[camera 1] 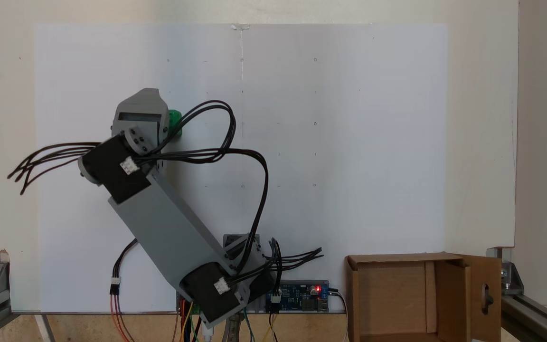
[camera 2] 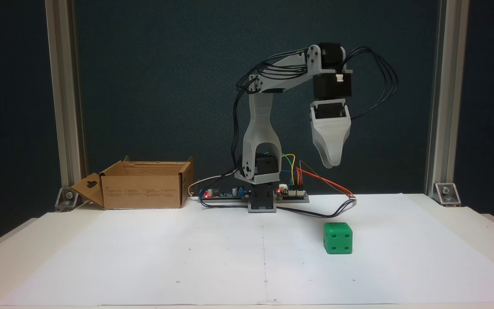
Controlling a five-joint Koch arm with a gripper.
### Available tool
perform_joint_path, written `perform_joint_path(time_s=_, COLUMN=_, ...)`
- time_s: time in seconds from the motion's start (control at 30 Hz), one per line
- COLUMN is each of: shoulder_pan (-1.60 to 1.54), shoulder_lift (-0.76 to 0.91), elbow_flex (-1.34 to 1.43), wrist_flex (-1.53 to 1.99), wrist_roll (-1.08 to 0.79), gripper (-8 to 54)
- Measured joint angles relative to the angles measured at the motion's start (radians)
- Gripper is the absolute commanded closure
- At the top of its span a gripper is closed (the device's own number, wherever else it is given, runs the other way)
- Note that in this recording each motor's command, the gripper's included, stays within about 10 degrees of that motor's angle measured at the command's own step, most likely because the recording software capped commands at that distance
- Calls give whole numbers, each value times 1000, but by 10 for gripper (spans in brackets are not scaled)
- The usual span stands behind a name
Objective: Grasp a green dice and put it in the bin.
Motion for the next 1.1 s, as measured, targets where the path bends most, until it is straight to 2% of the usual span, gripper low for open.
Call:
perform_joint_path(time_s=0.4, shoulder_pan=-3, shoulder_lift=-187, elbow_flex=0, wrist_flex=-11, wrist_roll=0, gripper=14)
perform_joint_path(time_s=0.77, shoulder_pan=-5, shoulder_lift=-193, elbow_flex=0, wrist_flex=-38, wrist_roll=0, gripper=14)
perform_joint_path(time_s=1.1, shoulder_pan=-18, shoulder_lift=-195, elbow_flex=178, wrist_flex=-178, wrist_roll=0, gripper=14)
